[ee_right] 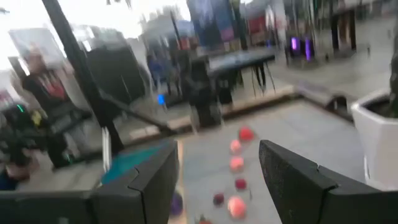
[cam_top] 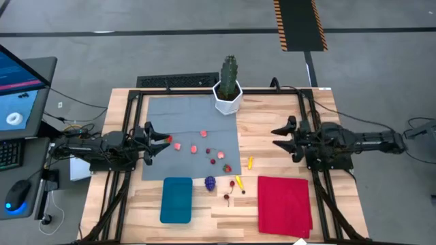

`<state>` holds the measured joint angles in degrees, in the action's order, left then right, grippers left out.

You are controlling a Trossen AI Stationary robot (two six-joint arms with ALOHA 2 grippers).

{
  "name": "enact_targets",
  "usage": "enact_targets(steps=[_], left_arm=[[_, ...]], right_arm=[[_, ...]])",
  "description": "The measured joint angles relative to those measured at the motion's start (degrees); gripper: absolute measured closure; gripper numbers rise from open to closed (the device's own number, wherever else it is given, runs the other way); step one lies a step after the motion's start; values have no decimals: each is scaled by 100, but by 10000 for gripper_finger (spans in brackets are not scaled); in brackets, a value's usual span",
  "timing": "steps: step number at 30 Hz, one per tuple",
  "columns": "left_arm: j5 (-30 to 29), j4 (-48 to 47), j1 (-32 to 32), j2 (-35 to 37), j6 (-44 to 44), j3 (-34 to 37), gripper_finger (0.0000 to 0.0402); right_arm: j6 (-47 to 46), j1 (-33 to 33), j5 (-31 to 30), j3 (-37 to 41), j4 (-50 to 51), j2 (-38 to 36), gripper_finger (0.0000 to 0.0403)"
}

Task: Pick and placing Produce into tupperware
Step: Put the corn into the blue bin

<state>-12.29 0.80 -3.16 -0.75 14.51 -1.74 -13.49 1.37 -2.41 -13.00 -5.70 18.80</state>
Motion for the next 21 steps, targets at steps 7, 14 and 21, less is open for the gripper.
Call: enact_targets(steps=[7,14,21], left_arm=[[-46,8,0,0,-80,0,223],[-63,7,-2,0,-66,0,223],[68,-7,-1,0,6,0,223]], right_arm=[[50,318,-217,-1639,1553,2501,154],[32,760,-197,-3159,2822,4385,154],[481,1049,-345,-4174,4178,5691,154]])
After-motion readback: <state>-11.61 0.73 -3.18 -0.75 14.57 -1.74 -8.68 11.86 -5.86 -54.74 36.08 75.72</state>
